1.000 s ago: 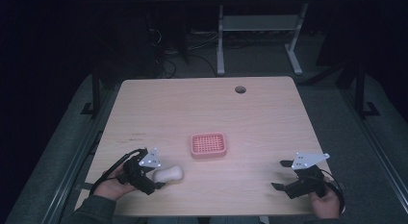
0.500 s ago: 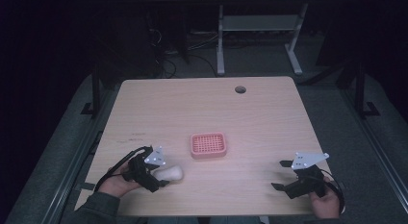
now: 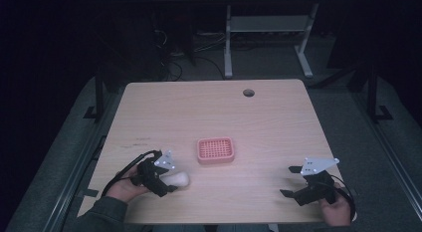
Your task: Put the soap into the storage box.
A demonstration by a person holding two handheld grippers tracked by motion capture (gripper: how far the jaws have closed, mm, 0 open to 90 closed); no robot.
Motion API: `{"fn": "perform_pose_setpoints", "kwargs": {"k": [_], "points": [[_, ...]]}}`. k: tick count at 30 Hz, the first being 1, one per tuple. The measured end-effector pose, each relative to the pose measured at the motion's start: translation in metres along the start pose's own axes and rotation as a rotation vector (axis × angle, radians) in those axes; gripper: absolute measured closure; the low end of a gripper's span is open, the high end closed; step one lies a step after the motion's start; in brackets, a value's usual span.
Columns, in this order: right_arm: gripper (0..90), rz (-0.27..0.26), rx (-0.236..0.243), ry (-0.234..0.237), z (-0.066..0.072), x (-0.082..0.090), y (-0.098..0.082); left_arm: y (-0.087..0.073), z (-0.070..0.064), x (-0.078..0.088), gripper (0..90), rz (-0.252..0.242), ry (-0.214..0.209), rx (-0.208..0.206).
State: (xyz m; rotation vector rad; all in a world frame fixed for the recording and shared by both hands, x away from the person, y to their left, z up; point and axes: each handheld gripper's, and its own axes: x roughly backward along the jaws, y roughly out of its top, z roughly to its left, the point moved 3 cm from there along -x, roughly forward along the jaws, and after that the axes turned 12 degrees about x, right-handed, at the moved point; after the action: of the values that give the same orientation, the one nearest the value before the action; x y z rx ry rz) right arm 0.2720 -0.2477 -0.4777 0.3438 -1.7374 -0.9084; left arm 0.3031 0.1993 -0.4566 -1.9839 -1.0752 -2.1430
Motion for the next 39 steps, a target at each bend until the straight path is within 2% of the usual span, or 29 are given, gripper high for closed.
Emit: {"fn": "perform_pose_setpoints", "kwargs": {"k": [4, 6, 7, 9, 10, 12, 17, 24, 39], "points": [[14.1, -0.002, -0.001, 0.000, 0.000, 0.000, 0.000, 0.002, -0.001, -0.004, 30.3, 0.019, 0.003, -0.008], [14.1, 0.000, 0.001, 0.000, 0.000, 0.000, 0.000, 0.003, 0.000, -0.006, 31.0, 0.026, 0.019, 0.002], [14.1, 0.000, 0.002, 0.000, 0.000, 0.000, 0.000, 0.003, -0.001, -0.007, 31.3, 0.031, 0.006, 0.011], [14.1, -0.003, 0.004, -0.001, 0.000, 0.000, 0.000, 0.003, -0.001, -0.008, 33.3, 0.036, 0.012, -0.004], [14.1, -0.004, 0.002, -0.003, -0.001, 0.001, 0.000, 0.002, -0.002, -0.009, 34.3, 0.036, 0.003, 0.005], [14.1, -0.004, 0.000, -0.004, -0.001, 0.001, 0.000, 0.002, -0.002, -0.010, 38.0, 0.038, -0.001, -0.005], [14.1, -0.005, 0.001, -0.001, -0.001, 0.000, 0.000, 0.002, -0.003, -0.012, 44.4, 0.043, -0.011, 0.001], [14.1, -0.007, 0.001, -0.002, -0.001, 0.001, 0.000, 0.002, -0.003, -0.013, 45.2, 0.056, -0.011, -0.009], [14.1, -0.009, 0.003, -0.003, -0.001, 0.001, 0.000, 0.000, -0.001, -0.015, 48.1, 0.051, -0.031, 0.014]]}}
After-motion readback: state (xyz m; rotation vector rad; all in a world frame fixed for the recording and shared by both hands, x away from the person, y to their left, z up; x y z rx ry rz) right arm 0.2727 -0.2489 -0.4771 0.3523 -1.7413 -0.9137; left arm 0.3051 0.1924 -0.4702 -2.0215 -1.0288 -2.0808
